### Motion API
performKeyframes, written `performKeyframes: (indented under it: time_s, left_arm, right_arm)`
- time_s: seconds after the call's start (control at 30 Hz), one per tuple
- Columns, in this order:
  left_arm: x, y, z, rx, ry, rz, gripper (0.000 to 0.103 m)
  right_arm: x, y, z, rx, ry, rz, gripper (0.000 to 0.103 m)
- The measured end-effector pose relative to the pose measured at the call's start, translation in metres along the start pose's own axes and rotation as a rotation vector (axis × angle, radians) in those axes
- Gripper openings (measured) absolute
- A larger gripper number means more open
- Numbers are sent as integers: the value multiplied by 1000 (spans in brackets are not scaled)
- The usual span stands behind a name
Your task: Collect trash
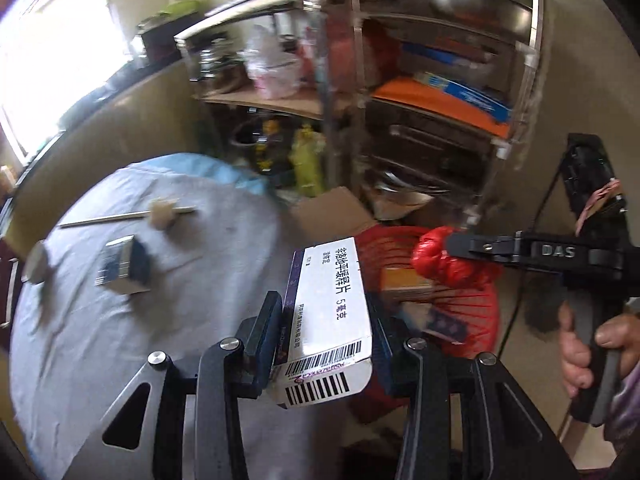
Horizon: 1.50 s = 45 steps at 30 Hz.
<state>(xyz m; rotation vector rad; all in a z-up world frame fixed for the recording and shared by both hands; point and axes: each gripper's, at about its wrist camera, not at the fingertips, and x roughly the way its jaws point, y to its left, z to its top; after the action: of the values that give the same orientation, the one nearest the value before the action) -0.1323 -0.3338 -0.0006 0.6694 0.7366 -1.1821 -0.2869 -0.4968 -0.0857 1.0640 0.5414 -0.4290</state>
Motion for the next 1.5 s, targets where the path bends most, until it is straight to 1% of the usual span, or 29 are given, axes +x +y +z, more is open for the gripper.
performKeyframes:
  time_s: [0.17, 0.23, 0.27, 0.33, 0.37, 0.43, 0.57, 0.63, 0.67, 0.7, 0.87, 0.9, 1.0, 1.2, 1.37, 1.5]
  left_arm:
    - [20, -20, 4, -17, 33, -120, 45]
    - [27, -25, 3, -19, 45, -167, 46]
    - [31, -28, 2, -15, 59, -188, 47]
    - [34, -31, -1, -4, 75, -201, 59]
    - [33, -31, -2, 1, 70, -198, 61]
    - [28, -27, -5, 5, 56, -183, 64]
    - [13, -8, -11, -15, 30, -128, 66]
    - [5, 5, -17, -33, 24, -86, 70]
    - [1, 12, -21, -43, 22, -53, 70]
    - [-2, 22, -25, -58, 28, -2, 70]
    - [-19, 66, -46, -126, 41, 168, 70]
    - [-23, 79, -52, -150, 51, 214, 70]
    - [-34, 111, -67, -218, 74, 316, 70]
    - [-62, 166, -97, -356, 73, 410, 70]
    - [-82, 191, -114, -431, 63, 452, 70]
    - [-89, 204, -124, -467, 60, 468, 70]
  right_arm:
    - [-5, -28, 0, 68, 2, -38, 48]
    - [-4, -36, 0, 100, 12, -45, 50]
    - [-2, -40, 0, 123, 24, -44, 54]
    - [1, -46, -1, 166, 33, -38, 59]
    - [1, -49, 0, 184, 32, -26, 62]
    - [0, -50, 1, 197, 24, -14, 62]
    - [-1, -40, 3, 168, 4, -12, 63]
    - [0, -30, 4, 145, 1, -1, 63]
    - [2, -23, 4, 131, 3, 6, 63]
    - [4, -18, 3, 118, 6, 11, 63]
    - [20, 17, -1, 40, 39, 41, 63]
    - [24, 23, -2, 28, 47, 46, 63]
    - [37, 43, -7, -7, 77, 63, 63]
    - [63, 85, -22, -84, 137, 93, 63]
    - [80, 121, -33, -148, 179, 118, 63]
    - [91, 148, -40, -198, 206, 136, 63]
